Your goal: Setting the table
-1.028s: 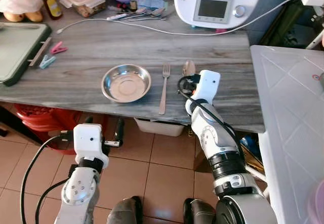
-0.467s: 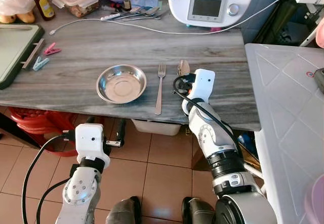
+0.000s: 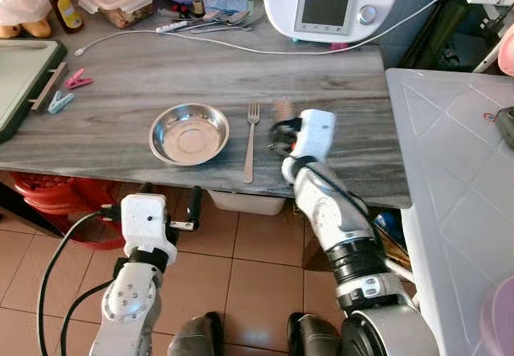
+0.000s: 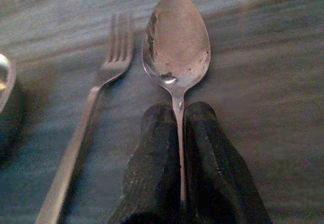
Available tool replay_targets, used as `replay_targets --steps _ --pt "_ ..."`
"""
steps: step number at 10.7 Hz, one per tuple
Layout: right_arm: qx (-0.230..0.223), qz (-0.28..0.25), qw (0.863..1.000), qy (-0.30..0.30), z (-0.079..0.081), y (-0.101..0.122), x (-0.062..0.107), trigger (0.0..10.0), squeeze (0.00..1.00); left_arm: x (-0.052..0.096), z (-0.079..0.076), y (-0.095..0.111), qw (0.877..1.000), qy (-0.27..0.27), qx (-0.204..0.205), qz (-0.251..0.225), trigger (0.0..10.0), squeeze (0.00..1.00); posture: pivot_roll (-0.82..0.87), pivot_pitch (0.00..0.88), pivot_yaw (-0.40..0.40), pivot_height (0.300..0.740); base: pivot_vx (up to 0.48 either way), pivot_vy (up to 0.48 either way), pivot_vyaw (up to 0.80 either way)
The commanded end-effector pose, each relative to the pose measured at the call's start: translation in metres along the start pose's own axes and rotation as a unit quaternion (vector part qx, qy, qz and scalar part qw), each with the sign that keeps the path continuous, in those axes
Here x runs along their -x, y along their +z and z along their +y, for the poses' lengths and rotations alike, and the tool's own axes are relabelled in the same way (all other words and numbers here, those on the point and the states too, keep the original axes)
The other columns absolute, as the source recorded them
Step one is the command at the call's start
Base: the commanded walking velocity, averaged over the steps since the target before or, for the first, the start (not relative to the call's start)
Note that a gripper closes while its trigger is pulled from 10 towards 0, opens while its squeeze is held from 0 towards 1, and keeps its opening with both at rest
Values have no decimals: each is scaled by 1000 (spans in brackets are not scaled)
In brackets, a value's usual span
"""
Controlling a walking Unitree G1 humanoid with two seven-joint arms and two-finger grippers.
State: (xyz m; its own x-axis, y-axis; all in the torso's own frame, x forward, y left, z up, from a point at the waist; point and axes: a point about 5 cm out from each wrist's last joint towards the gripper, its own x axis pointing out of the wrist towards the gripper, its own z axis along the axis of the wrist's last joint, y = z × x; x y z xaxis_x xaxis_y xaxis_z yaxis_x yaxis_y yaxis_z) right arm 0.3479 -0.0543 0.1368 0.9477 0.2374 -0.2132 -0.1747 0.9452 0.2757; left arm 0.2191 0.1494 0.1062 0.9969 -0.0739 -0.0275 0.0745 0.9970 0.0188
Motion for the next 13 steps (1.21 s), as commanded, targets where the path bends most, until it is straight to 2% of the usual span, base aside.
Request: replay_targets --steps 1,2,4,7,8,9,13 --pt "-19 18 997 72 52 -6 -1 0 0 2 1 -4 1000 3 -2 8 10000 0 90 197 29 740 0 0 0" --pt "0 13 996 83 53 -4 -2 0 0 1 0 -4 1000 3 -1 8 10000 0 91 197 28 740 0 0 0" --pt "5 20 998 55 44 -9 -2 0 0 2 0 -5 1000 5 0 8 10000 0 91 196 26 740 0 0 0" --pt "-24 33 999 24 37 -17 -2 0 0 1 0 -5 1000 2 1 8 10000 0 90 198 29 740 0 0 0" --pt "-50 35 998 25 39 -18 -2 7412 1000 1 0 -5 1000 1 0 8 10000 0 93 198 29 740 0 0 0" --pt "-49 37 998 25 38 -19 -2 10000 1000 1 0 -4 1000 1 0 7 10000 0 94 198 29 740 0 0 0" --pt "-80 38 995 38 44 -18 -1 10000 1000 1 0 -4 1000 0 0 7 10000 0 94 197 31 740 0 0 0"
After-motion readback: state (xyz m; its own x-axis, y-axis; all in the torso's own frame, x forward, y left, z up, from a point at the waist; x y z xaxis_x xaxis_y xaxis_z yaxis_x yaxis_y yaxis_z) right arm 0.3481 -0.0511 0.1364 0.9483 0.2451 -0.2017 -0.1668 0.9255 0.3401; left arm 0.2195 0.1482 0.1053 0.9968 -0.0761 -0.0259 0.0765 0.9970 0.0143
